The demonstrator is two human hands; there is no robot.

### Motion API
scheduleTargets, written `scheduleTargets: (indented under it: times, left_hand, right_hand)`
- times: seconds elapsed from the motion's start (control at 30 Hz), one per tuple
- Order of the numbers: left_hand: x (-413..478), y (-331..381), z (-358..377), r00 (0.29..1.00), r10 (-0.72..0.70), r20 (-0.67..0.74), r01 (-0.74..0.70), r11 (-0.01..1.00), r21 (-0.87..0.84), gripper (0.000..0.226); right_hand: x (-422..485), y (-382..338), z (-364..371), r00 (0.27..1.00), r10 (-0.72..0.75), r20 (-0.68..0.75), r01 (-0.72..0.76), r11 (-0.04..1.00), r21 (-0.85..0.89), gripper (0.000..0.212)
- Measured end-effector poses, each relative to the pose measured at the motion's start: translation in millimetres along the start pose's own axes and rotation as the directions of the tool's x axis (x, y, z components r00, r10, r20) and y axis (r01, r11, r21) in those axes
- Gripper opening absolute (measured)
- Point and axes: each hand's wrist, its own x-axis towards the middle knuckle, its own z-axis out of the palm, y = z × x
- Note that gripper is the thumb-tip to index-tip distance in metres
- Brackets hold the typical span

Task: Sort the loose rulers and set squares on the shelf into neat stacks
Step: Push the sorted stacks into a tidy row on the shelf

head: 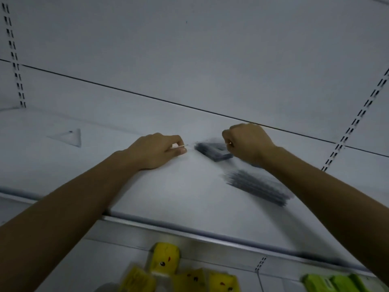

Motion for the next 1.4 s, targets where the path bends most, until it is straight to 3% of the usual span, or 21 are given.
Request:
scheduleTargets:
  times: [0.27,0.37,0.4,0.47,0.5,0.57,0.63,0.67,0.77,0.87,0.93,1.03,1.2,1.4]
  left_hand:
    - [4.7,1.0,4.0,1.000,-0.017,0.003,0.017,0.999,0.030,0.037]
    - [3.6,5.4,3.9,1.000,-0.010,0.025,0.009,0.999,0.031,0.037]
    - [2.9,6.9,4.0,1.000,-0.007,0.023,0.006,0.999,0.039,0.038]
    - [2.7,9.7,2.7,1.000,-0.005,-0.006,0.005,0.999,0.053,0.040]
    - [2.6,12.7,1.3,1.000,0.002,-0.027,-0.001,0.999,0.049,0.040]
    - [1.1,24.0,-0.2,0.996,0.054,-0.067,-0.053,0.999,0.014,0.041]
    - [-2.5,39.9,0.6,0.983,0.141,-0.118,-0.145,0.989,-0.024,0.039]
    - [-4.2,47.0,0.8,0.974,0.176,-0.140,-0.183,0.982,-0.040,0.037]
    - [-6.6,55.7,0.0,0.955,0.202,-0.219,-0.221,0.973,-0.068,0.051]
    - [-9.7,50.3,1.1,0.946,0.200,-0.257,-0.203,0.979,0.013,0.059]
    - [-10.0,42.7,6.4,0.965,0.216,-0.146,-0.206,0.975,0.080,0.055]
    - [-7.5,35.6,11.7,0.967,0.254,-0.036,-0.245,0.957,0.154,0.054]
    - [-4.7,34.1,15.4,0.976,0.218,0.028,-0.219,0.966,0.140,0.053]
    - [-4.7,31.2,16.2,0.979,0.204,0.032,-0.206,0.976,0.072,0.074]
  right_hand:
    - [9.7,5.5,18.4,0.974,0.021,0.224,-0.090,0.950,0.300,0.019]
    - [3.8,4.3,12.9,0.957,0.036,0.289,-0.132,0.938,0.321,0.031]
    - [0.5,1.5,12.0,0.966,0.072,0.247,-0.151,0.936,0.318,0.033]
    - [-7.7,-7.6,8.3,0.996,0.087,0.005,-0.084,0.943,0.321,0.035]
    - [-10.8,-13.3,5.7,0.987,0.030,-0.157,0.014,0.962,0.271,0.036]
    - [-15.1,-25.8,0.2,0.896,-0.165,-0.411,0.205,0.977,0.056,0.027]
    - [-18.5,-32.9,-4.3,0.829,-0.312,-0.464,0.300,0.948,-0.102,0.010]
    - [-20.1,-30.4,-6.9,0.823,-0.320,-0.469,0.294,0.947,-0.130,0.013]
    - [-32.9,0.8,-14.1,0.898,-0.153,-0.413,0.127,0.988,-0.091,0.013]
    - [-55.7,50.7,-0.2,0.931,0.157,-0.331,-0.147,0.988,0.055,0.009]
    - [-69.2,78.3,16.0,0.887,0.373,-0.271,-0.346,0.927,0.144,0.013]
    - [-85.7,100.8,42.1,0.767,0.603,-0.219,-0.556,0.795,0.242,0.019]
    - [-105.4,98.4,84.6,0.688,0.724,0.039,-0.722,0.680,0.129,0.019]
    - [-101.3,95.2,91.3,0.675,0.733,0.082,-0.737,0.663,0.132,0.019]
